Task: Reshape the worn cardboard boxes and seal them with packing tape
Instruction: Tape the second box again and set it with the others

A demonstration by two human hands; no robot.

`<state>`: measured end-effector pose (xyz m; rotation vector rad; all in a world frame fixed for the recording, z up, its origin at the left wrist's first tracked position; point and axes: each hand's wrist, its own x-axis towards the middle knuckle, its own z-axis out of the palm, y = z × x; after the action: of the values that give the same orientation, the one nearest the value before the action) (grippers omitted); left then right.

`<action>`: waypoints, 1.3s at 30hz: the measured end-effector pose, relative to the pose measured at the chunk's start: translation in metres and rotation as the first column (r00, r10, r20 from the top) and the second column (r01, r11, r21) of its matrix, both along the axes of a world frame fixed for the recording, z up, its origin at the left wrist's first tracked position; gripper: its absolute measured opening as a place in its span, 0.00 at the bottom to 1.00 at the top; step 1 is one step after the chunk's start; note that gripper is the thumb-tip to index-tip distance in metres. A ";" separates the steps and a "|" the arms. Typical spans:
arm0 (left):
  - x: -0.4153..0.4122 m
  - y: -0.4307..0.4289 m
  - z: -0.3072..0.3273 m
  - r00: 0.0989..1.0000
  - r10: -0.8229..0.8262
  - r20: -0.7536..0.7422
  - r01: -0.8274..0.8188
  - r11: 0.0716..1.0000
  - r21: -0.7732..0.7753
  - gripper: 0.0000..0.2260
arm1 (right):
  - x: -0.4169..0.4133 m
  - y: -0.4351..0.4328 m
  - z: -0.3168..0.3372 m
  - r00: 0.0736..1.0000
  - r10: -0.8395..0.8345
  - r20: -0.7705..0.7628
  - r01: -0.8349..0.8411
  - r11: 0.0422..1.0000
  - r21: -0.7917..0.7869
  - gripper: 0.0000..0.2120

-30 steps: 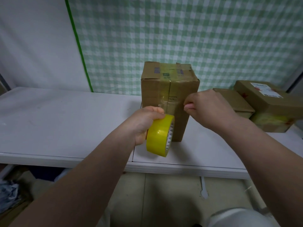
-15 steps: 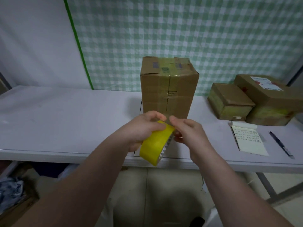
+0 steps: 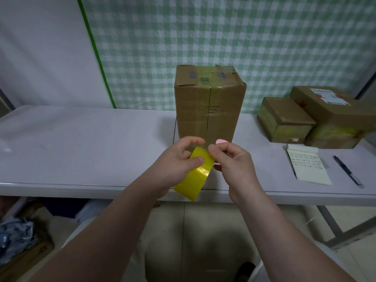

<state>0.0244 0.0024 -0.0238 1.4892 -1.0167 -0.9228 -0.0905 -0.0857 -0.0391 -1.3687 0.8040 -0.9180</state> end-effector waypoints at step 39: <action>0.134 0.017 -0.037 0.782 0.192 0.593 -0.242 0.970 0.005 0.18 | 0.119 0.014 -0.031 0.946 0.179 -0.269 -0.186 0.983 -0.002 0.09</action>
<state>0.1581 0.0196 -0.0611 1.9812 -1.2166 -0.3250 0.0285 -0.0714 -0.0697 -1.5849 0.8536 -0.6080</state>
